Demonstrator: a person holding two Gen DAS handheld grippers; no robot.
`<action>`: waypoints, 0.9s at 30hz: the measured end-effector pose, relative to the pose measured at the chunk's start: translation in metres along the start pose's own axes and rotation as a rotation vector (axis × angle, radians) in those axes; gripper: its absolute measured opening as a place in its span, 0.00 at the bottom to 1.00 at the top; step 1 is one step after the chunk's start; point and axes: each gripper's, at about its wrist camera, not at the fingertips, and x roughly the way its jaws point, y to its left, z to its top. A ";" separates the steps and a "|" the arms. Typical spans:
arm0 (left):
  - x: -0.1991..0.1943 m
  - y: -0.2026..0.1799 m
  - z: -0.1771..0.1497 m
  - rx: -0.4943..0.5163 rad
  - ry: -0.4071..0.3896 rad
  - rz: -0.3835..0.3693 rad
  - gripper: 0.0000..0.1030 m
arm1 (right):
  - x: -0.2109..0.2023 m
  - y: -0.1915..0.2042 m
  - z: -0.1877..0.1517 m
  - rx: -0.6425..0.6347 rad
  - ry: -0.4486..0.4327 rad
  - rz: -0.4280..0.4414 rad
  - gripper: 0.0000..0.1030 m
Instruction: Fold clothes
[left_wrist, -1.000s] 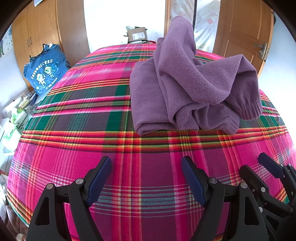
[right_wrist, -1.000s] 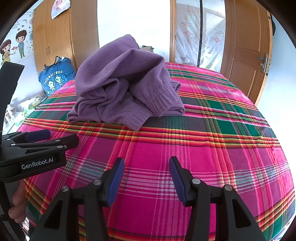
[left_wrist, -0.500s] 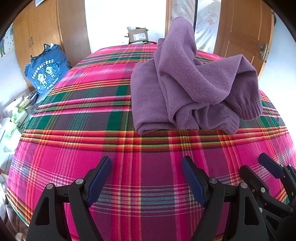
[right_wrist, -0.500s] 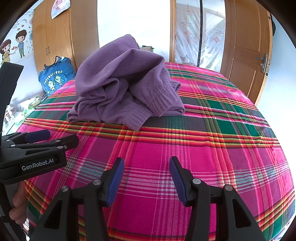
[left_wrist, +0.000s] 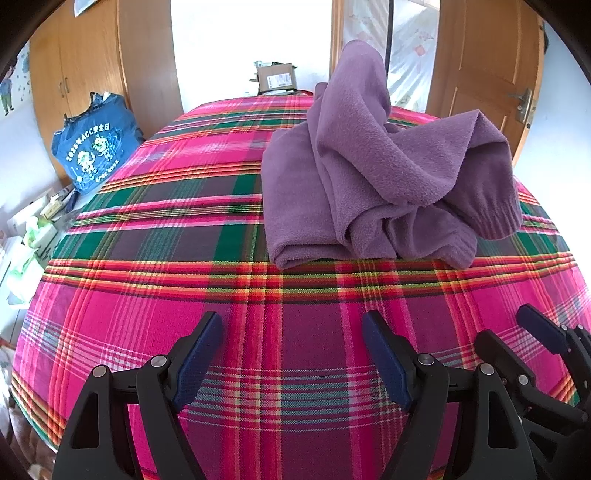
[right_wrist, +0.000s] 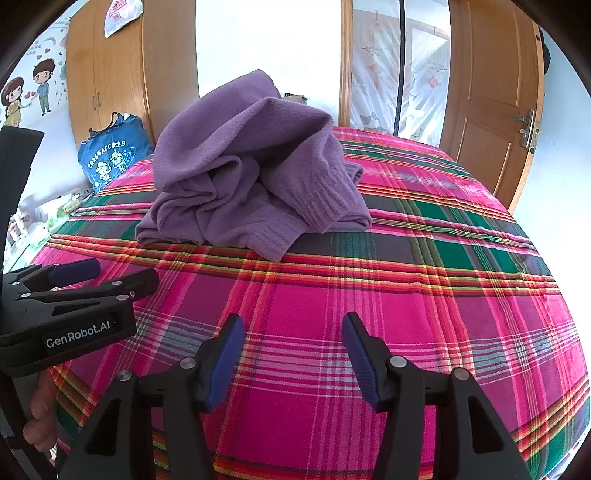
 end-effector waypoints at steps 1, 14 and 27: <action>-0.001 0.000 -0.001 0.000 -0.003 0.000 0.77 | 0.000 0.000 0.000 0.000 -0.001 0.000 0.55; -0.006 0.000 -0.004 0.005 -0.017 -0.001 0.77 | 0.002 0.003 0.003 -0.004 -0.007 -0.006 0.61; -0.006 0.002 -0.006 0.007 -0.025 -0.004 0.77 | 0.003 0.002 0.002 -0.003 -0.014 -0.008 0.62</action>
